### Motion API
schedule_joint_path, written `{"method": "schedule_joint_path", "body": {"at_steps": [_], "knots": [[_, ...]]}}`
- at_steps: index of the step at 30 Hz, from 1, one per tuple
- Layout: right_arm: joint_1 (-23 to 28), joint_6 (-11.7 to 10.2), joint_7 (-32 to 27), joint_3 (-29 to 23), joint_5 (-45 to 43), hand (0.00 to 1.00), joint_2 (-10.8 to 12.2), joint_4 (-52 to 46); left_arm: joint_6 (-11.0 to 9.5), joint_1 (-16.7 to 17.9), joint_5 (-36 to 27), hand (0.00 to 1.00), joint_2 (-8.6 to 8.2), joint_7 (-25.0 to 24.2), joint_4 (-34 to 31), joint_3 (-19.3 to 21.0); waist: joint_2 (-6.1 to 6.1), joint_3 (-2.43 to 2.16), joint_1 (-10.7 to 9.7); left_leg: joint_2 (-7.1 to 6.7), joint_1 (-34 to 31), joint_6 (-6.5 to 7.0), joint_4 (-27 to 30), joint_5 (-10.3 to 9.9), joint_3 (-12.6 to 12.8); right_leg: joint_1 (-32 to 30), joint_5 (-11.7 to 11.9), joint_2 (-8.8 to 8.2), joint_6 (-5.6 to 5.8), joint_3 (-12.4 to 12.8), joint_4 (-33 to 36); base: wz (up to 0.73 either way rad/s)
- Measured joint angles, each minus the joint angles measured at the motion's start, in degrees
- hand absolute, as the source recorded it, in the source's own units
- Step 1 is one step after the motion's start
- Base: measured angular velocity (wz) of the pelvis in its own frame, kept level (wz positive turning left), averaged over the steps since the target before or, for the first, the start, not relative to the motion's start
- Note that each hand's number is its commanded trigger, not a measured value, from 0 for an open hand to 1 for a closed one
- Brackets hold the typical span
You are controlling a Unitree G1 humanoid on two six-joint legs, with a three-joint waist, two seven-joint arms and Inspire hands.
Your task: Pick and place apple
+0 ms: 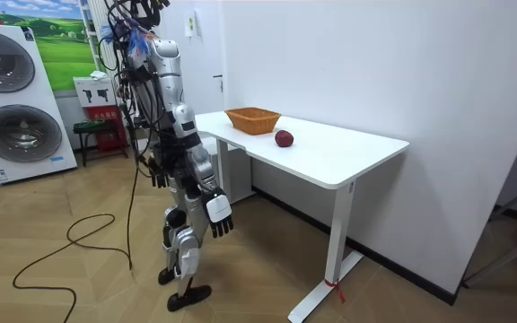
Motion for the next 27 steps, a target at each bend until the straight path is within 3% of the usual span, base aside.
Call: {"method": "schedule_joint_path", "body": {"at_steps": [12,16,21,27], "knots": [[-0.06,-0.02,-1.35,0.61,0.71,0.0,0.26,1.17,-0.1,-0.28,0.0,0.0,0.16,0.2,0.17,-0.16,-0.35,0.02,0.17,0.04,0.05,0.0,0.01,0.0,0.01,0.04,0.01,0.05,-0.02,0.04,-0.01,0.0],[0.18,-0.06,-3.64,0.28,9.43,0.0,0.53,1.22,-0.29,-0.3,0.0,0.0,0.13,1.27,0.28,-0.03,-0.39,0.04,0.19,0.1,0.03,0.0,-0.03,0.0,0.18,-0.25,0.03,0.1,-0.04,0.32,0.16,-0.03],[1.07,-0.16,-6.75,-7.4,23.96,0.0,1.02,1.17,-1.25,0.27,-0.88,0.0,0.14,2.65,-0.01,2.11,-0.37,0.03,-0.53,0.07,0.15,0.0,-0.03,0.0,0.53,-0.25,0.03,0.01,-0.02,0.42,0.33,0.0],[1.19,-0.72,-14.07,-23.5,46.01,0.0,0.9,-5.86,-3.57,2.36,-1.1,0.0,-0.04,5.28,-1.24,8.36,-0.05,0.11,-3.35,0.2,0.79,0.09,-0.75,-0.13,1.87,-0.79,-0.07,0.11,0.01,1.35,1.16,-0.11]]}}
